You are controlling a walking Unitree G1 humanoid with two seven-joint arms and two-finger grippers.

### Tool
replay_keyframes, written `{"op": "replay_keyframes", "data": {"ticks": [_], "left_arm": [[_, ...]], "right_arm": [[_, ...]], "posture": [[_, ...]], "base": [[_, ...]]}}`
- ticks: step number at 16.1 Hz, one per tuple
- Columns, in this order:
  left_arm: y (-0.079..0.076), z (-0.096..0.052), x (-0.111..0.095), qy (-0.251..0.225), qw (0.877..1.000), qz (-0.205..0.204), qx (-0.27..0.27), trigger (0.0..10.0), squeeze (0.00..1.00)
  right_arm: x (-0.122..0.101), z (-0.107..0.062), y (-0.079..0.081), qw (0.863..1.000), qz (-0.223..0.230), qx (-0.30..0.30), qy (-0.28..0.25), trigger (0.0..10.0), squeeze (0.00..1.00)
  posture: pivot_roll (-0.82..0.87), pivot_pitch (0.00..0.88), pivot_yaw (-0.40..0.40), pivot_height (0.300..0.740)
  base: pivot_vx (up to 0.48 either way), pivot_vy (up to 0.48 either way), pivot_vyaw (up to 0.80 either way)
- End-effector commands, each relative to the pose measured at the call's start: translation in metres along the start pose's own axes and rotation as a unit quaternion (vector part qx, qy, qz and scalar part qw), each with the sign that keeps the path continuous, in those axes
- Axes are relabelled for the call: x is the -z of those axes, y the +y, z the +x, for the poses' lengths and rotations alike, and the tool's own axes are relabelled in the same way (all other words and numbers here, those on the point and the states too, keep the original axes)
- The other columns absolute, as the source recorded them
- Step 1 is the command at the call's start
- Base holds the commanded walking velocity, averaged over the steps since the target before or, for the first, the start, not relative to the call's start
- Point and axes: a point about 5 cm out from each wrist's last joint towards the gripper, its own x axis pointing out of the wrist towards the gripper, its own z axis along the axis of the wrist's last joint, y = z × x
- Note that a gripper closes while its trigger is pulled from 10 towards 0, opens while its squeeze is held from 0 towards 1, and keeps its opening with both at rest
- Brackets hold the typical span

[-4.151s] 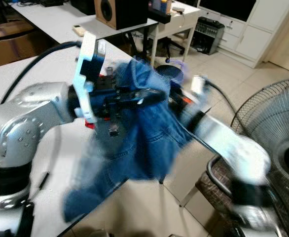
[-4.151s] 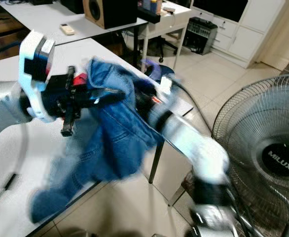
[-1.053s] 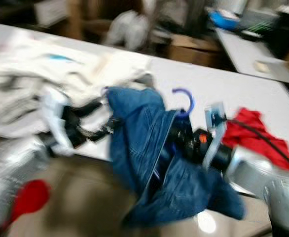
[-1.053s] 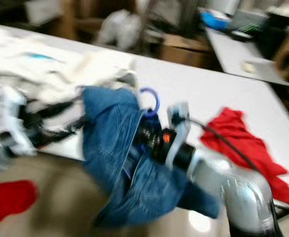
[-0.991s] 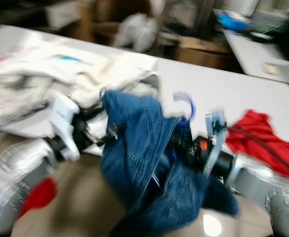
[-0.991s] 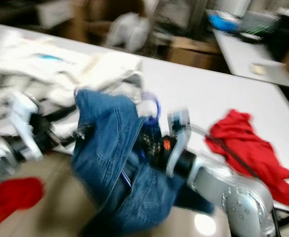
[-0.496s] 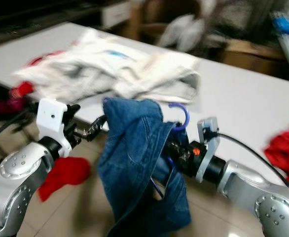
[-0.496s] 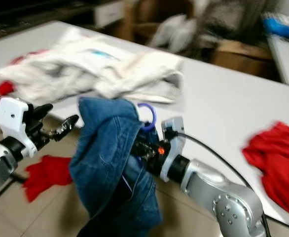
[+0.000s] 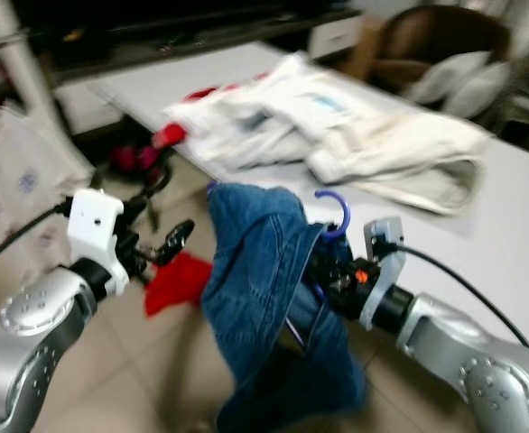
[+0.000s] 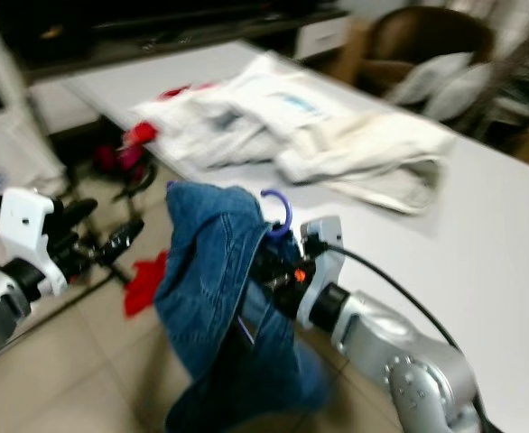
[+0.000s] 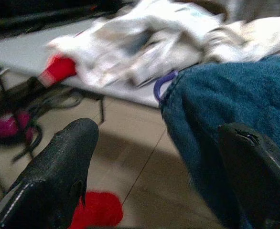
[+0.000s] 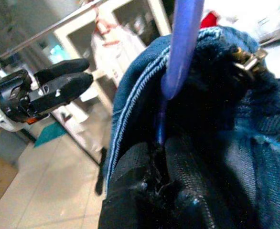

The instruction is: Hang hanger

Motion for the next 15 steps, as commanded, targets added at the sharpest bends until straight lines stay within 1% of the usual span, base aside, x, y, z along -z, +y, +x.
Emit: {"op": "replay_keyframes", "data": {"ticks": [1, 4, 5, 6, 7, 8, 9, 10, 12, 13, 15], "left_arm": [[-0.001, 0.0, -0.002, -0.005, 1.0, 0.001, 0.004, 10.0, 1.0], [-0.004, 0.002, -0.002, -0.015, 1.0, -0.013, 0.011, 10.0, 1.0], [-0.01, 0.002, -0.001, -0.028, 0.999, -0.031, 0.034, 10.0, 1.0], [-0.01, 0.003, 0.003, -0.033, 0.998, -0.035, 0.035, 10.0, 1.0], [-0.009, 0.005, 0.006, -0.038, 0.998, -0.034, 0.026, 10.0, 0.91], [-0.009, 0.005, 0.006, -0.039, 0.998, -0.036, 0.028, 10.0, 0.84], [-0.009, 0.004, 0.008, -0.039, 0.998, -0.039, 0.035, 10.0, 0.21], [-0.007, 0.002, 0.011, -0.039, 0.998, -0.045, 0.032, 10.0, 0.0], [0.002, -0.001, 0.016, -0.047, 0.997, -0.065, 0.016, 10.0, 0.0], [0.003, -0.002, 0.017, -0.05, 0.996, -0.072, 0.016, 10.0, 0.0], [0.009, -0.002, 0.018, -0.071, 0.994, -0.082, 0.018, 10.0, 0.0]], "right_arm": [[-0.009, 0.001, 0.001, 1.0, -0.019, -0.006, -0.02, 10.0, 0.0], [-0.011, 0.005, -0.005, 0.999, -0.032, -0.003, -0.027, 10.0, 0.0], [-0.017, 0.007, -0.007, 0.999, -0.038, -0.008, -0.034, 10.0, 0.0], [-0.021, 0.009, -0.009, 0.998, -0.044, -0.014, -0.038, 10.0, 0.0], [-0.025, 0.009, -0.011, 0.998, -0.052, -0.02, -0.04, 10.0, 0.0], [-0.026, 0.01, -0.011, 0.997, -0.054, -0.022, -0.041, 10.0, 0.0], [-0.028, 0.01, -0.011, 0.997, -0.057, -0.026, -0.045, 10.0, 0.0], [-0.031, 0.01, -0.011, 0.997, -0.053, -0.035, -0.051, 10.0, 0.0], [-0.036, 0.009, -0.01, 0.996, -0.041, -0.055, -0.063, 10.0, 0.0], [-0.036, 0.008, -0.009, 0.995, -0.04, -0.062, -0.064, 10.0, 0.0], [-0.037, 0.005, -0.008, 0.993, -0.037, -0.096, -0.06, 10.0, 0.0]], "posture": [[-0.06, 0.0, -0.043, 0.74], [-0.06, 0.0, -0.042, 0.74], [-0.07, 0.0, -0.037, 0.74], [-0.07, 0.0, -0.035, 0.74], [-0.07, 0.0, -0.039, 0.74], [-0.07, 0.0, -0.039, 0.74], [-0.07, 0.0, -0.044, 0.74], [-0.07, 0.0, -0.044, 0.74], [-0.08, 0.0, -0.054, 0.74], [-0.08, 0.0, -0.054, 0.74], [-0.08, 0.0, -0.072, 0.74]], "base": [[0.0, 0.0, 0.77], [0.0, 0.0, 0.77], [0.0, 0.0, 0.77], [0.0, 0.0, 0.77], [0.0, 0.0, 0.77], [0.0, 0.0, 0.77], [0.0, 0.0, 0.77], [0.0, 0.0, 0.0], [0.0, 0.0, 0.0], [0.0, 0.0, 0.0], [0.0, 0.0, 0.0]]}}
